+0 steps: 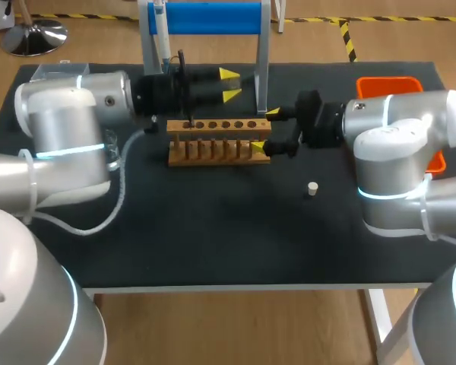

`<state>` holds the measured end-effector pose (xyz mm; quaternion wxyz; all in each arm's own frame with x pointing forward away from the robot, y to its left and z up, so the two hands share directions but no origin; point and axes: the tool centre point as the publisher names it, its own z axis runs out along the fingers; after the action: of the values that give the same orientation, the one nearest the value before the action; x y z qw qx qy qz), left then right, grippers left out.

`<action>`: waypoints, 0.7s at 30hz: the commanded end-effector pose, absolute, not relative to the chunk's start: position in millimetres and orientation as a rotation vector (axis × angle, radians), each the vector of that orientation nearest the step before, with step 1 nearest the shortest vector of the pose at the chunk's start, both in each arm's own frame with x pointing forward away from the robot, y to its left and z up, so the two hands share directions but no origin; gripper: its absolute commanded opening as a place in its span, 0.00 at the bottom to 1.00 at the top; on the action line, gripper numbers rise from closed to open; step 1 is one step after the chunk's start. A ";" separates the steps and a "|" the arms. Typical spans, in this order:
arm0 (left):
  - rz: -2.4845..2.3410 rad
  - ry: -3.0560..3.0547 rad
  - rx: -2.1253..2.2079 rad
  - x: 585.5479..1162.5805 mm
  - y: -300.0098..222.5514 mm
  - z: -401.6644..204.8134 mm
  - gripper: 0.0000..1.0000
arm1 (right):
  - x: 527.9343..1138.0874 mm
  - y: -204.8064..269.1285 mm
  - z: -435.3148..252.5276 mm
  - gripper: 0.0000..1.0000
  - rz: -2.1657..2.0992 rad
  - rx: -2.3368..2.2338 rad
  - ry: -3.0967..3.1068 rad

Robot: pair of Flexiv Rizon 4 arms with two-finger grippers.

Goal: Invert the test tube, pick up the pipette, mount the tip to pipette, aspirate from beaker and dispense into the tube, eject the tip, return the pipette, and cap with the stopper.

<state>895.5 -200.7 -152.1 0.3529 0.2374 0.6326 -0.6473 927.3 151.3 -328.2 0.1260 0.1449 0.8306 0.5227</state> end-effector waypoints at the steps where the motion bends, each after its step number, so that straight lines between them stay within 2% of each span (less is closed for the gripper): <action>1: -1.708 1.659 0.453 888.3 -204.4 -150.2 0.00 | 926.6 150.5 -328.1 1.00 1.524 0.422 2.418; 14: -1.708 1.659 0.453 888.3 -204.4 -150.2 0.00 | 926.6 150.5 -328.1 1.00 1.524 0.422 2.418; 21: -1.945 1.778 0.420 904.4 -193.0 -141.8 0.00 | 926.6 150.5 -328.1 1.00 1.524 0.422 2.418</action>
<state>890.5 -201.9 -143.2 0.2911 0.1286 0.6410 -0.6985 927.2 151.3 -328.2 0.1260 0.1449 0.8305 0.5229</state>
